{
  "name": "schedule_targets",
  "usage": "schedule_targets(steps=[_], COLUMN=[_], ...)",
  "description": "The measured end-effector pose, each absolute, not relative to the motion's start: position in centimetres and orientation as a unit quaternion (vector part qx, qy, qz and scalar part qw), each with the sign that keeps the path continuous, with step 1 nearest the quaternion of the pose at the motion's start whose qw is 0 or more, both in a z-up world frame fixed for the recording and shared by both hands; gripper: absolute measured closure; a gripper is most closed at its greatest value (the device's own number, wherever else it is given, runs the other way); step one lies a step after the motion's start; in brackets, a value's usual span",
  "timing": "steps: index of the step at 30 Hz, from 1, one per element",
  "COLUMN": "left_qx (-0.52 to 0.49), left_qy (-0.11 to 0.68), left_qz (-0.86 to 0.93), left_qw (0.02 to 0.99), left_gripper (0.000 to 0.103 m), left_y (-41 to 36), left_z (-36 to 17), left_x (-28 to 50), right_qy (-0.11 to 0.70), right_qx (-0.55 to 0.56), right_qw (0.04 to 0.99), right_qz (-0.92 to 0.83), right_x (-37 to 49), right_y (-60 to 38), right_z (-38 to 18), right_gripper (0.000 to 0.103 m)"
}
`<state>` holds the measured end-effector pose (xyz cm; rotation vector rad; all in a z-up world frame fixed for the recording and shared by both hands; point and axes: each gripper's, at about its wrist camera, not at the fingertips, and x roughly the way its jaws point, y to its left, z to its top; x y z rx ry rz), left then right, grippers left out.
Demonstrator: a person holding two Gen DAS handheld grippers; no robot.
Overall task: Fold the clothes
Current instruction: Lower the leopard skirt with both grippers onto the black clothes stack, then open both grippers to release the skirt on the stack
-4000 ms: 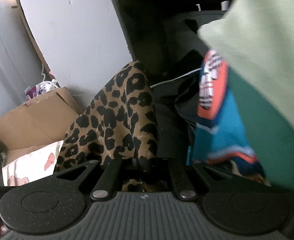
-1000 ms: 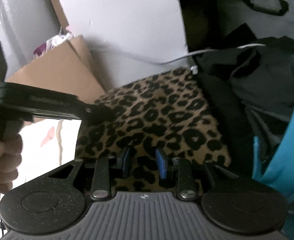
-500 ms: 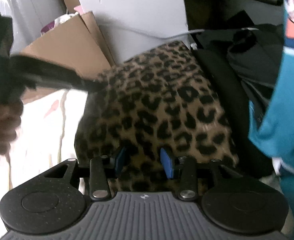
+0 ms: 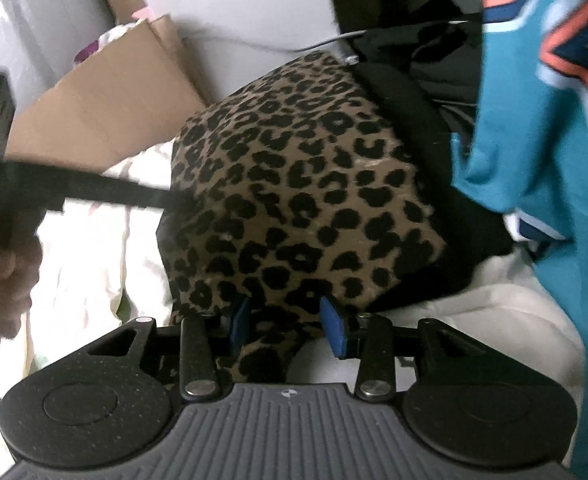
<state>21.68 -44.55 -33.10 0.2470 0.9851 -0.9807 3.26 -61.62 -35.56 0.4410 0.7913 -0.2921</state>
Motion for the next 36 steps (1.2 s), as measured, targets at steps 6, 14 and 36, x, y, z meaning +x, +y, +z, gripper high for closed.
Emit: schedule_targets(steps=[6, 14, 36], left_qx=[0.050, 0.017, 0.036], left_qy=[0.477, 0.513, 0.557], left_qz=[-0.431, -0.440, -0.433], left_qw=[0.765, 0.737, 0.707], left_gripper=[0.086, 0.062, 0.100], left_y=[-41.5, -40.1, -39.4], left_z=[-33.1, -35.0, -37.8], left_x=[21.6, 19.2, 15.4], right_qy=[0.351, 0.359, 0.401], right_qx=[0.241, 0.295, 0.294], right_qw=[0.890, 0.872, 0.861], right_qz=[-0.164, -0.150, -0.104], right_x=[1.8, 0.3, 0.8], right_y=[-62.1, -61.6, -59.7], right_z=[-35.2, -37.9, -38.5], right_gripper=[0.058, 0.057, 0.084])
